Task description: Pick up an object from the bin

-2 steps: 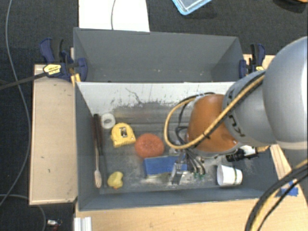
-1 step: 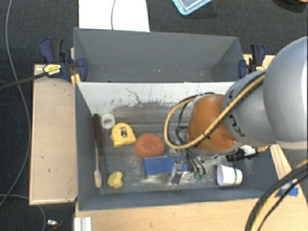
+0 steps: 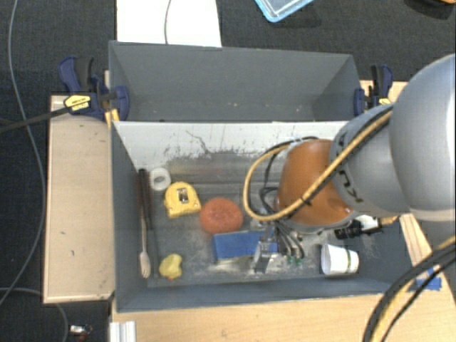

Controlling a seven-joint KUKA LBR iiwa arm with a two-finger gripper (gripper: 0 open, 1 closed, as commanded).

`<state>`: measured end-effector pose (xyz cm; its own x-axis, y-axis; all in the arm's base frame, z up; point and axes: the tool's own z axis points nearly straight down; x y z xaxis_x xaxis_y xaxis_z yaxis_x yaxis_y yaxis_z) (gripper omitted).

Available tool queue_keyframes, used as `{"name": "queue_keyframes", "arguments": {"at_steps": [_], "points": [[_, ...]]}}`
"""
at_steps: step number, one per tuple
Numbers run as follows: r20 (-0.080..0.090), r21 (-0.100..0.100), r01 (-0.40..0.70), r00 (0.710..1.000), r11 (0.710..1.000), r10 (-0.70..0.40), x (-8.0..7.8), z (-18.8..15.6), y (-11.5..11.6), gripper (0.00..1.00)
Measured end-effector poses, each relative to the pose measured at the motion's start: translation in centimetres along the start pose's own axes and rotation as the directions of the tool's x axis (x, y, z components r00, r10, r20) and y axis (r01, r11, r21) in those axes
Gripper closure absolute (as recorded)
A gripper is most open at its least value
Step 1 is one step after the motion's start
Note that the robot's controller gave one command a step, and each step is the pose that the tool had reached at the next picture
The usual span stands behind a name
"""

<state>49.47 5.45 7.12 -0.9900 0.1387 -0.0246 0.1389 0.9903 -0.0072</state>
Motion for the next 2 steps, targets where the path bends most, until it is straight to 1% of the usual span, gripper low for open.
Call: {"name": "queue_keyframes", "arguments": {"at_steps": [1,2], "points": [[-0.007,0.001,-0.005,1.0,1.0,0.005,0.0,-5.6,-0.1,1.0],[0.003,-0.001,0.0,1.0,1.0,0.0,-0.2,-10.1,-0.2,1.0]]}}
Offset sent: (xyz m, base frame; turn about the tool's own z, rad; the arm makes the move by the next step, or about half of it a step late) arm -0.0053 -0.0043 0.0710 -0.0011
